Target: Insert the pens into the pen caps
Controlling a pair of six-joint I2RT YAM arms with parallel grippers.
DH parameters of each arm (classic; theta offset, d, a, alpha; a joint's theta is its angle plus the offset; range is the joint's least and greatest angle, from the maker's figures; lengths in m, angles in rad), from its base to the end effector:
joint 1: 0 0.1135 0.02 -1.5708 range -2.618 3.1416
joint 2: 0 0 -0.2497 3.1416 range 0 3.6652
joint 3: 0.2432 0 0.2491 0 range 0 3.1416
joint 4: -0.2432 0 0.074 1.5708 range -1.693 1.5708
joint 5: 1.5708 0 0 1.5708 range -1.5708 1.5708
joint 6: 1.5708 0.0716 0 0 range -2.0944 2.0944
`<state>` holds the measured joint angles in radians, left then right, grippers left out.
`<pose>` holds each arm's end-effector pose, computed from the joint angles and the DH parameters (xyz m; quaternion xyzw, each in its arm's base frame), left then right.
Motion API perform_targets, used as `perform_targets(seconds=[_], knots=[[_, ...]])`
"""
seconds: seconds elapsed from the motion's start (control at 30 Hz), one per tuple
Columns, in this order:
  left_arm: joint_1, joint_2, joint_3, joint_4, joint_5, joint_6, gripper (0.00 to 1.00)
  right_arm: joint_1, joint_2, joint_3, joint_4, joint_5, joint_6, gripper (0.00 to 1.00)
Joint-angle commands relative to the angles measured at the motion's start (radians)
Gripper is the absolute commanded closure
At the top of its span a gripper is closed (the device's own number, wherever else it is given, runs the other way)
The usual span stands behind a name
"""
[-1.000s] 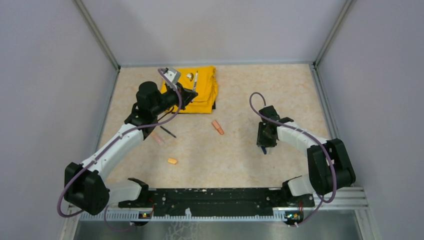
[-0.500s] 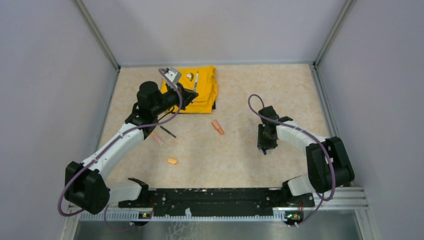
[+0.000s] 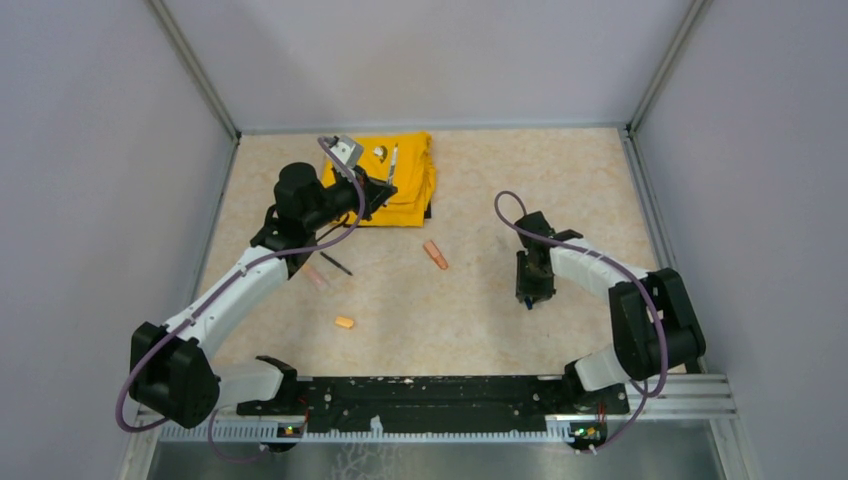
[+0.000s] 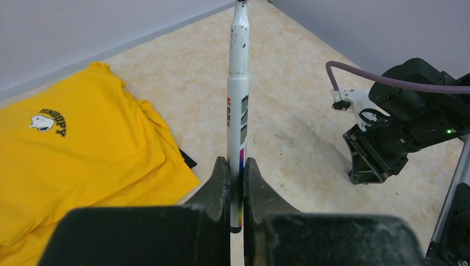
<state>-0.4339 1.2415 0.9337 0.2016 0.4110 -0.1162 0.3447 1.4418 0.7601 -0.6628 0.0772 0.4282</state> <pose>0.2844 -0.1633 0.3189 0.2499 0.6972 -0.3238 0.5887 0.2334 0.0779 0.1137 0.0458 0.9918 0.0070 0.1190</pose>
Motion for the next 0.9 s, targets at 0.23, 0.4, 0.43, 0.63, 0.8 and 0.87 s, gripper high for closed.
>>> perform_targets(seconds=[0.23, 0.4, 0.43, 0.63, 0.8, 0.87], knots=[[0.007, 0.000, 0.013, 0.021, 0.031, 0.004, 1.00, 0.027, 0.078, 0.043, 0.032, 0.031, -0.016, 0.73], [0.016, 0.001, 0.014, 0.030, 0.064, 0.010, 1.00, 0.028, 0.071, 0.042, 0.047, -0.001, -0.019, 0.83], [0.020, 0.001, 0.014, 0.031, 0.086, 0.016, 1.00, 0.028, 0.065, 0.043, 0.052, -0.005, -0.018, 0.85], [0.034, -0.010, 0.008, 0.061, 0.143, 0.006, 1.00, 0.028, -0.024, 0.047, 0.128, -0.072, 0.006, 0.97], [0.040, -0.033, -0.008, 0.092, 0.168, 0.003, 0.98, 0.028, -0.145, 0.040, 0.259, -0.186, 0.024, 1.00], [0.043, -0.048, -0.014, 0.108, 0.203, 0.006, 0.85, 0.028, -0.197, 0.030, 0.321, -0.209, 0.027, 1.00]])
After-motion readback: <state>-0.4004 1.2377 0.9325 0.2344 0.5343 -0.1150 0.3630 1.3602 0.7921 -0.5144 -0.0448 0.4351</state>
